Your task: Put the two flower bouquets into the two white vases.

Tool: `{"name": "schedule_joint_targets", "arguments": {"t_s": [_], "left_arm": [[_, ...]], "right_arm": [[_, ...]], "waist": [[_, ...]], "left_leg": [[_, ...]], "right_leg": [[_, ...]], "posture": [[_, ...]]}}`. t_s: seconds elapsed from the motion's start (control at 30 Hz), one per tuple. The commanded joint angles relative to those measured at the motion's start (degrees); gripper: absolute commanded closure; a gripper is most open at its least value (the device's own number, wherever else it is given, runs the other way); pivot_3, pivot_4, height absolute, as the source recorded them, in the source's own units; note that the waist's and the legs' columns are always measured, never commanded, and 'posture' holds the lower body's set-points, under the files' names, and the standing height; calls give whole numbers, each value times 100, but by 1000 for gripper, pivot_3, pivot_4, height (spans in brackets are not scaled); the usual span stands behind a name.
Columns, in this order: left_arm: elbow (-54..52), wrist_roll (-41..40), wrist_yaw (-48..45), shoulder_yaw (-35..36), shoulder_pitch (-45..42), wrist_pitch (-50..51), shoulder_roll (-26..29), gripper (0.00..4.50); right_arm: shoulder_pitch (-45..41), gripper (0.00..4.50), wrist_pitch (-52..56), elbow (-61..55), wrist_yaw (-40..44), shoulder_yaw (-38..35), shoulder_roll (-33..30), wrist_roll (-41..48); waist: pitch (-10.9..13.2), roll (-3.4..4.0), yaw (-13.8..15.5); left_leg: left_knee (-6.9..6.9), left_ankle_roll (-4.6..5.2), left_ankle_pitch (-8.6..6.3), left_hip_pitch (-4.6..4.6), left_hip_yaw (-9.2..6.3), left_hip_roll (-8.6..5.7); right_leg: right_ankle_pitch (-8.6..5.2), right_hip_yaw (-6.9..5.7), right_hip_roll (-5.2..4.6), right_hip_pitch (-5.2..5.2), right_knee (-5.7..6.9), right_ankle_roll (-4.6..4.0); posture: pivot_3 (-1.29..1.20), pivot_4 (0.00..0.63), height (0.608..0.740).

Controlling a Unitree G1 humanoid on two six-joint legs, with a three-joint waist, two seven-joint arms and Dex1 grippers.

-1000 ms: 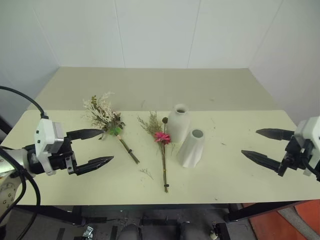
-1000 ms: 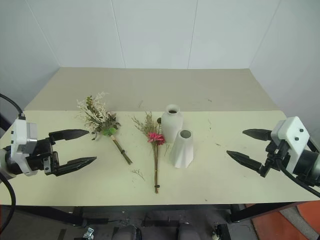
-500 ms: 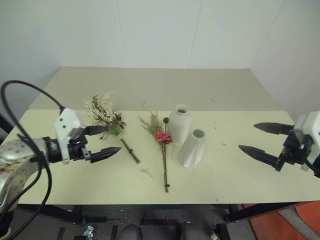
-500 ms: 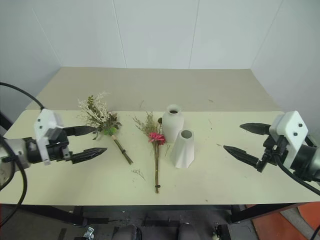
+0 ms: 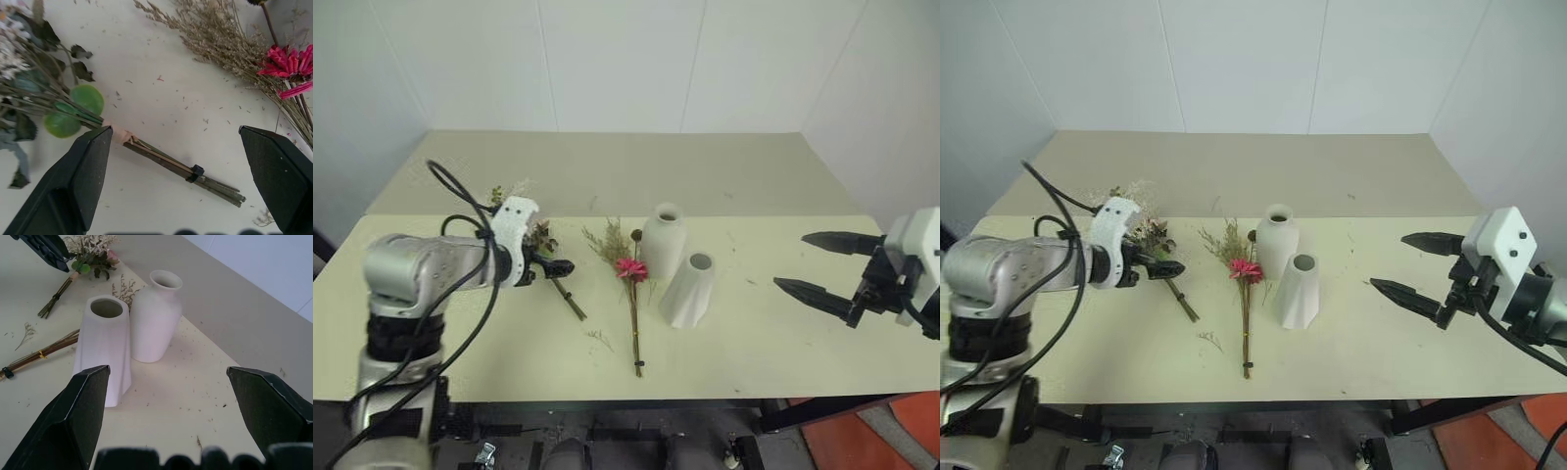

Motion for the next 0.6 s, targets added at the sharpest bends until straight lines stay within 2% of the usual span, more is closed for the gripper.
{"name": "schedule_joint_targets", "arguments": {"t_s": [0.03,0.33,0.6], "left_arm": [[352,314,566,23,-178,58,-269,0],[1319,563,1448,422,-529,58,-1069,0],[1605,580,1942,686,-645,58,-1566,0]], "right_arm": [[-67,14,18,-125,-28,-139,-95,105],[24,14,52,-249,-130,-199,-38,156],[58,14,77,-322,-212,-246,-22,212]], "waist": [[0,0,2],[1,-2,18],[1,-2,10]], "left_leg": [[0,0,0,2,-1,0],[2,-1,0,-4,-6,-4],[2,-1,0,-3,-8,-7]], "right_leg": [[0,0,0,1,1,0],[1,-2,-3,0,1,0],[1,-3,-6,1,1,1]], "posture": [[0,150,740],[0,150,740],[0,150,740]]}}
